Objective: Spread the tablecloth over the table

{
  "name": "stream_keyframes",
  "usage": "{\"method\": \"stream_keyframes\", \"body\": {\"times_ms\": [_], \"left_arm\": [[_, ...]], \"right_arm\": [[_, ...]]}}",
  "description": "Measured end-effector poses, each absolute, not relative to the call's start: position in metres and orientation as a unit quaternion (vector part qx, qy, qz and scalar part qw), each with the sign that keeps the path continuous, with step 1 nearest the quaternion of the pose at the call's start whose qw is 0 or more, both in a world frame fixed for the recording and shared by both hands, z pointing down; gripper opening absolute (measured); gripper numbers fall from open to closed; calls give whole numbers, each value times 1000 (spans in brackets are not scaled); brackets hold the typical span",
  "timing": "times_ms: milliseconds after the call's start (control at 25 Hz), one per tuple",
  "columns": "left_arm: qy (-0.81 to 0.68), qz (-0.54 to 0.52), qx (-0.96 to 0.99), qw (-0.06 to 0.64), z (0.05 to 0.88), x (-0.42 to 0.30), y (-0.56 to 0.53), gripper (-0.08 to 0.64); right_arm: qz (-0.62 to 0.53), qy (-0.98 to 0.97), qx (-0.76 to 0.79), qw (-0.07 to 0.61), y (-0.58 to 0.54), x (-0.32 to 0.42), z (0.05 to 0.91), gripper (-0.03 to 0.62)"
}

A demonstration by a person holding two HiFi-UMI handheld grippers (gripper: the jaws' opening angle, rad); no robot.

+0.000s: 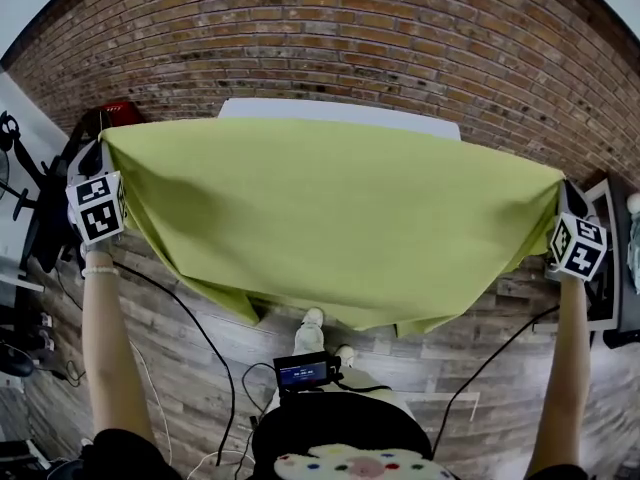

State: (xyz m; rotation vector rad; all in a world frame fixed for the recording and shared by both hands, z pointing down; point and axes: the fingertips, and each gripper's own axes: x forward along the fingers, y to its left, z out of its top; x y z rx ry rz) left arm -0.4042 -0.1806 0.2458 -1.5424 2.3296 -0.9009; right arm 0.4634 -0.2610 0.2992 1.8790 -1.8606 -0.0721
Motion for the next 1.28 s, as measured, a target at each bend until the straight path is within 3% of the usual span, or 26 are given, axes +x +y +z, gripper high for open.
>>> {"method": "stream_keyframes", "body": {"times_ms": [840, 1280], "left_arm": [[760, -319, -552, 124, 233, -427, -308, 16], [742, -336, -571, 101, 275, -435, -361, 17]], "right_arm": [[-33, -652, 708, 270, -326, 439, 287, 34], [-20, -633, 711, 306, -370, 429, 306, 34]]}}
